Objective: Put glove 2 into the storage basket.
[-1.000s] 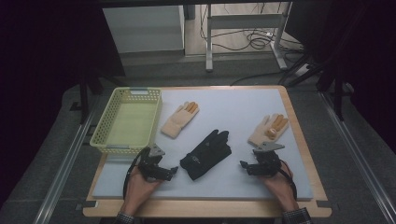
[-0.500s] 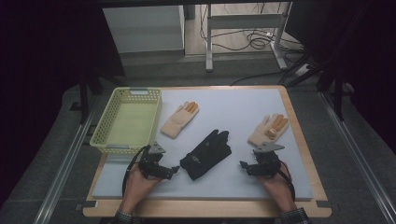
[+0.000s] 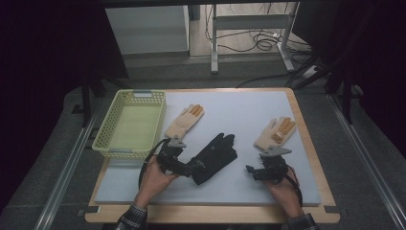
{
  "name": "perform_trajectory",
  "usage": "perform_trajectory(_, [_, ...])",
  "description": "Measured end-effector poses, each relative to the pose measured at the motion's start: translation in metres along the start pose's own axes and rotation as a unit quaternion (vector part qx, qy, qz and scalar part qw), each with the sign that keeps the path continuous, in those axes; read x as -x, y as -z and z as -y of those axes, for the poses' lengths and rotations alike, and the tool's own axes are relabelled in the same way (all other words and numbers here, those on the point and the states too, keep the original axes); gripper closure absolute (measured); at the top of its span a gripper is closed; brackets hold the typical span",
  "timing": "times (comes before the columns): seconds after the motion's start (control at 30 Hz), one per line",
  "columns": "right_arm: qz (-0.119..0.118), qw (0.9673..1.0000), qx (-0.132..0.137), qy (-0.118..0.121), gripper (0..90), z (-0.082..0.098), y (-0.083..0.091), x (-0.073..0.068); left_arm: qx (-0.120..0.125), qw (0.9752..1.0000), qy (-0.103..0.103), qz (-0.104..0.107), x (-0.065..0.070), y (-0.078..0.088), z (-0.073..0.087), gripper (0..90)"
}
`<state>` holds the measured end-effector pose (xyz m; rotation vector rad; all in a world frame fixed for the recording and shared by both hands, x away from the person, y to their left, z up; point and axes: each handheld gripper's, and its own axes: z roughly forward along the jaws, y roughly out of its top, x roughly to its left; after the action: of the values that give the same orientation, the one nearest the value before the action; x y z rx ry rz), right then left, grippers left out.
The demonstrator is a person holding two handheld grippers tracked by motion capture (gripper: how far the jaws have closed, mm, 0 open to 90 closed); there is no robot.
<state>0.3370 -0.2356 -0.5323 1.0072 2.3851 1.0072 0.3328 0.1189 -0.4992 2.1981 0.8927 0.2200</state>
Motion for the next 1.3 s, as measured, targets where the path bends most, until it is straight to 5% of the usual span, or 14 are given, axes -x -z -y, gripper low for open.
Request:
perform_trajectory(0.5, [0.0, 1.0, 0.0, -0.001, 23.4, 0.0, 0.0, 0.0, -0.033, 0.9983, -0.043, 0.02, 0.03, -0.043, -0.035, 0.0])
perform_trajectory(0.7, [0.0, 1.0, 0.0, 0.0, 23.4, 0.0, 0.0, 0.0, -0.069, 0.9946, -0.073, -0.028, 0.036, -0.062, -0.037, 0.0])
perform_trajectory(0.8, [0.0, 1.0, 0.0, 0.001, 23.4, 0.0, 0.0, 0.0, -0.081, 0.9941, -0.065, -0.031, 0.03, -0.068, -0.034, 0.0])
perform_trajectory(0.93, [0.001, 1.0, 0.0, 0.0, 23.4, 0.0, 0.0, 0.0, -0.093, 0.995, -0.036, -0.002, 0.023, -0.075, -0.028, 0.0])
perform_trajectory(1.13, [0.001, 1.0, 0.0, 0.0, 23.3, 0.0, 0.0, 0.0, -0.094, 0.9939, -0.057, -0.006, 0.03, -0.074, -0.024, 0.0])
perform_trajectory(1.3, [0.001, 1.0, 0.0, 0.0, 23.3, 0.0, 0.0, 0.0, -0.096, 0.9939, -0.054, -0.005, 0.031, -0.072, -0.023, 1.9])
